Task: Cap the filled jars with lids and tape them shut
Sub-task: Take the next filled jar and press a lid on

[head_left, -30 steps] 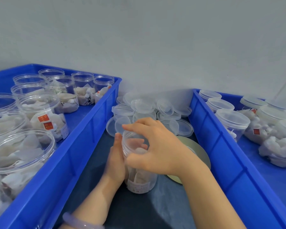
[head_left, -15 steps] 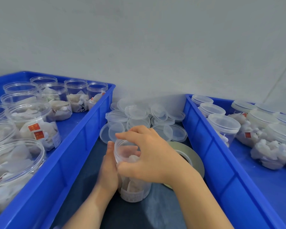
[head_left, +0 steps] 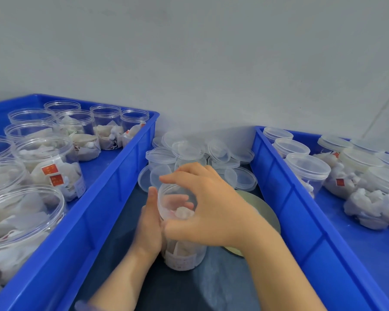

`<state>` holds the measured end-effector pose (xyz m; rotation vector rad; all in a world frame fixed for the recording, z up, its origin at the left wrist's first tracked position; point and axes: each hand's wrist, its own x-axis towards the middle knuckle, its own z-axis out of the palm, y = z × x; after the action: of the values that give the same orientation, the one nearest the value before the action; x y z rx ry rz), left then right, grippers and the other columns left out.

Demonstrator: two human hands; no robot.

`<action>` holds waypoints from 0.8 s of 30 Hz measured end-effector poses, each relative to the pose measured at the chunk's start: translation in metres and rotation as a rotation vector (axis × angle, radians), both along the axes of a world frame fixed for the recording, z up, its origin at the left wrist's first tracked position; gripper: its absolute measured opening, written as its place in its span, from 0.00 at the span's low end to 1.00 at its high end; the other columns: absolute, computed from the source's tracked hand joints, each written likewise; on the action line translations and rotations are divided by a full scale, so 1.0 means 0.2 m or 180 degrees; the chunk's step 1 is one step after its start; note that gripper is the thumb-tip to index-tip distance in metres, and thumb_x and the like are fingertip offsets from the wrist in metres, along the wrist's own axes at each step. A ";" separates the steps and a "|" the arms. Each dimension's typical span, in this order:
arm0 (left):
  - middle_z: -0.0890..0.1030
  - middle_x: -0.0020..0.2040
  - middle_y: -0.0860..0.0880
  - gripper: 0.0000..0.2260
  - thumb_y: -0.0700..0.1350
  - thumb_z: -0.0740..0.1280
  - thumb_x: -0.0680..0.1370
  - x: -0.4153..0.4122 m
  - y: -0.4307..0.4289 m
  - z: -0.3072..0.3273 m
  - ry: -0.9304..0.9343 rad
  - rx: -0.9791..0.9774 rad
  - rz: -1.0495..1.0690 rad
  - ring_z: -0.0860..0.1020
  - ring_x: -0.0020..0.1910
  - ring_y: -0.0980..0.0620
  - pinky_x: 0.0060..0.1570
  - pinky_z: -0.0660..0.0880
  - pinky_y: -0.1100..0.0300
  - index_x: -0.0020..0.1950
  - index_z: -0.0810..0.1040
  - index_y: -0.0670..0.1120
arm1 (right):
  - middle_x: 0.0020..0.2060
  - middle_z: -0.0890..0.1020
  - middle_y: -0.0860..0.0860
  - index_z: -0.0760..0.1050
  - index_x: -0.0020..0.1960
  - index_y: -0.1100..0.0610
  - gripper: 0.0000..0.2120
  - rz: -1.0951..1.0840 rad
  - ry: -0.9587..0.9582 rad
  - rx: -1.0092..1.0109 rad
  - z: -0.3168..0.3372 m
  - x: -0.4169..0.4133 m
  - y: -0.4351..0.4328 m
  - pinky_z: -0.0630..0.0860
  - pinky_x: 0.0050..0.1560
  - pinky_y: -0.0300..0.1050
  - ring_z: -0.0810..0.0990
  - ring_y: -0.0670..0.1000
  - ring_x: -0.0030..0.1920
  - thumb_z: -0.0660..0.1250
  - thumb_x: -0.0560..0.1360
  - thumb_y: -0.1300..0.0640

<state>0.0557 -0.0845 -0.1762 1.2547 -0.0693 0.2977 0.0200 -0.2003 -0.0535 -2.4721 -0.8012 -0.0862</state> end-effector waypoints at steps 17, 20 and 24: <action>0.85 0.41 0.54 0.22 0.64 0.51 0.77 -0.01 -0.01 -0.03 -0.0053 0.0037 0.0204 0.83 0.44 0.57 0.50 0.74 0.51 0.44 0.85 0.60 | 0.62 0.69 0.39 0.69 0.68 0.40 0.31 0.0060 0.0227 0.0073 -0.02 0.04 -0.02 0.66 0.61 0.39 0.65 0.42 0.64 0.72 0.66 0.50; 0.86 0.43 0.50 0.25 0.65 0.48 0.77 -0.01 -0.01 -0.01 0.0003 0.0186 0.0146 0.84 0.45 0.51 0.49 0.76 0.49 0.44 0.85 0.59 | 0.62 0.70 0.37 0.70 0.68 0.41 0.31 0.0206 0.0242 0.0116 -0.02 0.04 -0.04 0.65 0.60 0.35 0.66 0.41 0.64 0.73 0.66 0.53; 0.86 0.42 0.50 0.26 0.63 0.47 0.78 -0.01 -0.01 -0.01 0.0081 0.0196 0.0137 0.84 0.44 0.51 0.51 0.76 0.47 0.42 0.84 0.59 | 0.61 0.70 0.37 0.72 0.66 0.42 0.30 0.0294 0.0218 0.0001 -0.01 0.04 -0.04 0.64 0.60 0.32 0.66 0.42 0.62 0.73 0.66 0.56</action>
<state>0.0537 -0.0862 -0.1787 1.3221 -0.0299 0.3187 0.0288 -0.2074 -0.0557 -2.4198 -0.8843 0.0315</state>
